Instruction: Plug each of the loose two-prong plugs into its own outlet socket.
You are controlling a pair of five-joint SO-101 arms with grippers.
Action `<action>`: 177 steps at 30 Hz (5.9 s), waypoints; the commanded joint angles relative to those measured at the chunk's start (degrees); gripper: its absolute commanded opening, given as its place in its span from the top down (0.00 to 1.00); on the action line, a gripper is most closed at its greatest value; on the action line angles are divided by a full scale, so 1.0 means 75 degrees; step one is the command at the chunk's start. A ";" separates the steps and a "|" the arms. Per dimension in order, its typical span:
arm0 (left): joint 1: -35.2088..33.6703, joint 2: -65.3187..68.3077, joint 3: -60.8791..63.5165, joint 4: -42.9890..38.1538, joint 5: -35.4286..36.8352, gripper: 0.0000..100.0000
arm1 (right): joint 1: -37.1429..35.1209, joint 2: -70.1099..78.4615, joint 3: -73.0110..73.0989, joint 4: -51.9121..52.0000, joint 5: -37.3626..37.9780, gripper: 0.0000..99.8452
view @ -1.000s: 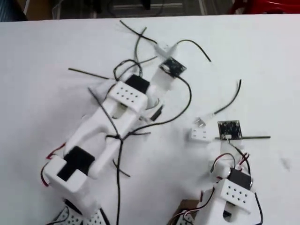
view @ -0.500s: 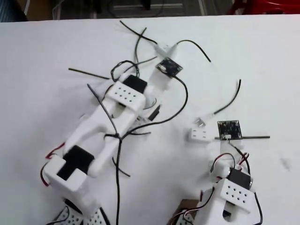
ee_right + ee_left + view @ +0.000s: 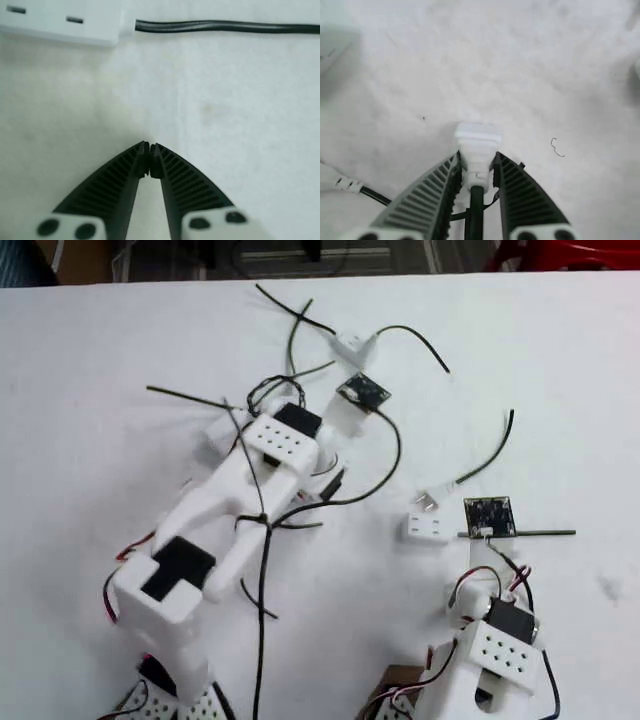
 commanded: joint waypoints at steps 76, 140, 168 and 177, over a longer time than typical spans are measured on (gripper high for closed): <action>-0.0779 0.2467 -0.3763 -0.4771 0.0316 0.95 | 0.0029 -0.0029 -0.0012 -0.0111 0.0000 0.98; 0.0838 0.3593 -1.2929 0.4149 0.1969 0.78 | 0.0029 -0.0029 0.0059 -0.0205 -0.0012 0.98; -0.0369 -0.4413 -0.1629 0.2262 0.1934 0.78 | 0.0029 -0.0029 0.0070 -0.0217 -0.0012 0.98; -0.0451 -0.7601 0.5310 -0.3188 0.1946 0.78 | 0.0838 -0.0604 -0.0223 -0.0322 -0.0094 0.98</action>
